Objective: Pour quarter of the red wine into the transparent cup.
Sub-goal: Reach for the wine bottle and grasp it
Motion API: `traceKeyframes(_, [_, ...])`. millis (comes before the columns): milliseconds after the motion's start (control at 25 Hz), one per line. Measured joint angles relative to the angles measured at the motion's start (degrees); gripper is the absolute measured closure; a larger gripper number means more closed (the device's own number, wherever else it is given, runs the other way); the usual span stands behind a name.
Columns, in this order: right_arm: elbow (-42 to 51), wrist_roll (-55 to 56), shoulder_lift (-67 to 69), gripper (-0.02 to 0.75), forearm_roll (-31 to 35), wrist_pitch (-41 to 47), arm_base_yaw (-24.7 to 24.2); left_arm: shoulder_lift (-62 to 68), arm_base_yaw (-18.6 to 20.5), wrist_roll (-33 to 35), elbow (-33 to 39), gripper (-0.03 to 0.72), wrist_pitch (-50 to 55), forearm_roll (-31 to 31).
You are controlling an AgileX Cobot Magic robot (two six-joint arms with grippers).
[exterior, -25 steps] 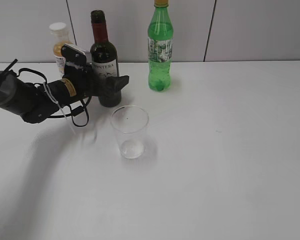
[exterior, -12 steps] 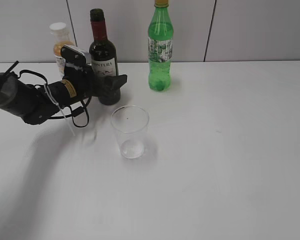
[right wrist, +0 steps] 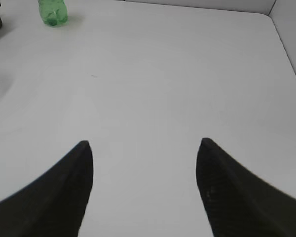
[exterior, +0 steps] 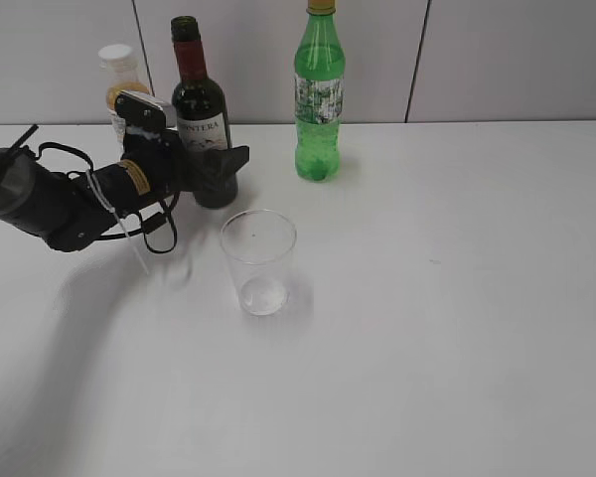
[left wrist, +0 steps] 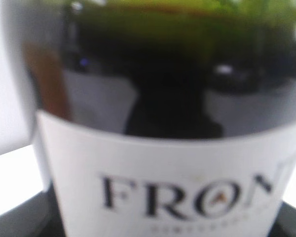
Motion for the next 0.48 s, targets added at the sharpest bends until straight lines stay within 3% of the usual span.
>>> traceKeyframes(280, [0.0,0.0,0.0,0.206,0.0,0.0,0.0,-0.6,0.0,0.0,0.2,0.141,0.0,0.8])
traceKeyframes(480, [0.0,0.0,0.0,0.206,0.0,0.0,0.0,-5.0,0.1,0.0,1.0,0.141,0.0,6.6])
